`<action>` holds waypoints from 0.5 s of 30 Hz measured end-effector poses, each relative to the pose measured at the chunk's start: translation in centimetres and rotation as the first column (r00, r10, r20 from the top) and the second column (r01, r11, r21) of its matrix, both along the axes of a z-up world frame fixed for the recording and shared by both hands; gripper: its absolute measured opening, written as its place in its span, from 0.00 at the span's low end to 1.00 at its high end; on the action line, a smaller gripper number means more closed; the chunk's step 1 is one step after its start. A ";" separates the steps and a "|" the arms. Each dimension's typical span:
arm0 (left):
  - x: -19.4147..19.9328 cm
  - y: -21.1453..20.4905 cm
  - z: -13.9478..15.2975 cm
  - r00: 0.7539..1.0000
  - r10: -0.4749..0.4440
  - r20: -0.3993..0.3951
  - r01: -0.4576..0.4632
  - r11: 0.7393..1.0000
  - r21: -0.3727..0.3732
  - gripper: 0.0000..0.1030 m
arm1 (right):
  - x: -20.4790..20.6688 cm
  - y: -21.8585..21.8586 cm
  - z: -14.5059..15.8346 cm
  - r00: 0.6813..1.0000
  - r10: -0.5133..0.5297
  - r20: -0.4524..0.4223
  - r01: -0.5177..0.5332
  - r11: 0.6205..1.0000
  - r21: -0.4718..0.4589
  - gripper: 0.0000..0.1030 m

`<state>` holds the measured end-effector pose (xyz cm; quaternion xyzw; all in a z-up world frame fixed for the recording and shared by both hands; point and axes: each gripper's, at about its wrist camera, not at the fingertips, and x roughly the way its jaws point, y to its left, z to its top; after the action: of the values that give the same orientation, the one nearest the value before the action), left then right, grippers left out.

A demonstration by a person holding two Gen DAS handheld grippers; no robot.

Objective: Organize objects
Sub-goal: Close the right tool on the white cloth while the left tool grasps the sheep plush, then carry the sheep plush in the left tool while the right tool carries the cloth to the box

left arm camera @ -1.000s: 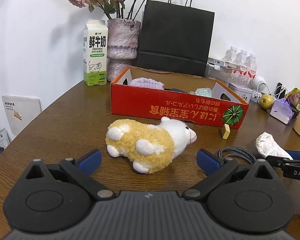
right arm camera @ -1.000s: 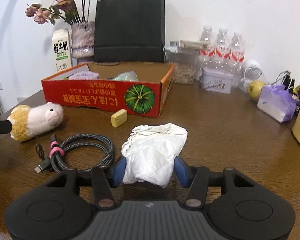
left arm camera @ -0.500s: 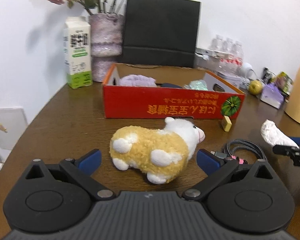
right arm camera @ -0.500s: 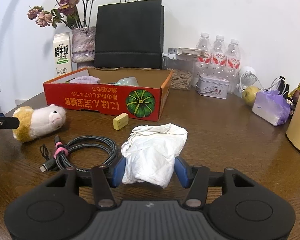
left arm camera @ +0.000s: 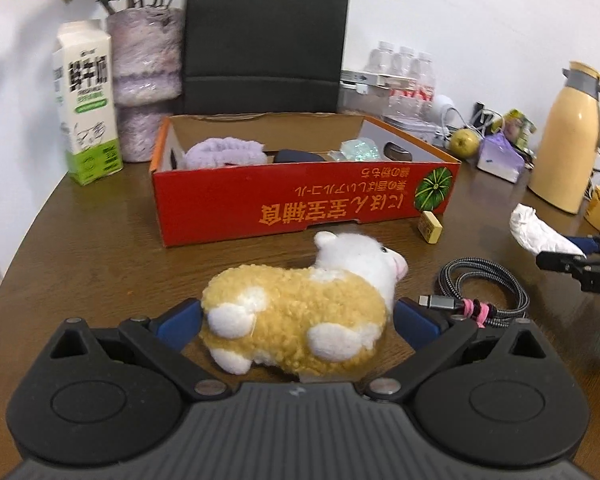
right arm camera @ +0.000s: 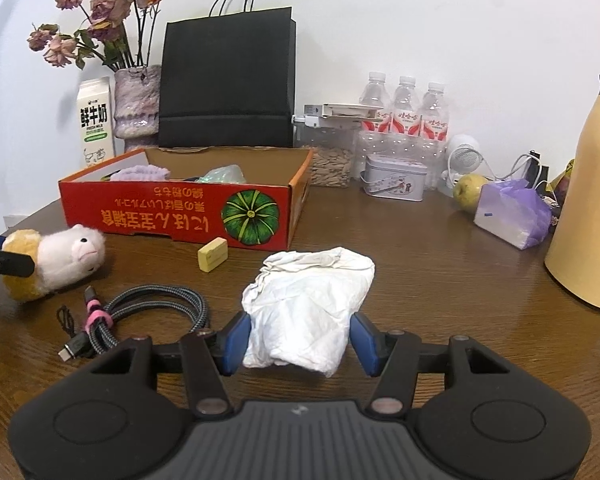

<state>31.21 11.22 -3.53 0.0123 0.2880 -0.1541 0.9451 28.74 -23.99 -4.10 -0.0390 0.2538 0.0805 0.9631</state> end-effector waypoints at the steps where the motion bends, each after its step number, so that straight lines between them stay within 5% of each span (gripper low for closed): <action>1: 0.2 0.0 -0.1 1.000 -0.006 0.001 0.006 1.000 0.001 1.00 | 0.1 0.0 0.0 1.000 -0.005 -0.001 0.005 1.000 -0.003 0.52; 10: 0.7 0.0 -0.6 1.000 -0.025 0.006 0.025 1.000 0.001 0.94 | 0.3 0.8 -0.1 0.999 -0.039 -0.011 0.039 0.999 -0.026 0.52; 15: -0.4 -0.6 -0.6 0.997 0.052 0.054 -0.055 0.997 0.053 0.90 | 0.3 1.0 -0.2 0.999 -0.046 -0.006 0.046 0.998 -0.033 0.52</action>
<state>30.78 10.60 -4.13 0.0344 0.2673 -0.1202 0.9555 29.01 -22.98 -4.25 -0.0488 0.2592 0.0543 0.9631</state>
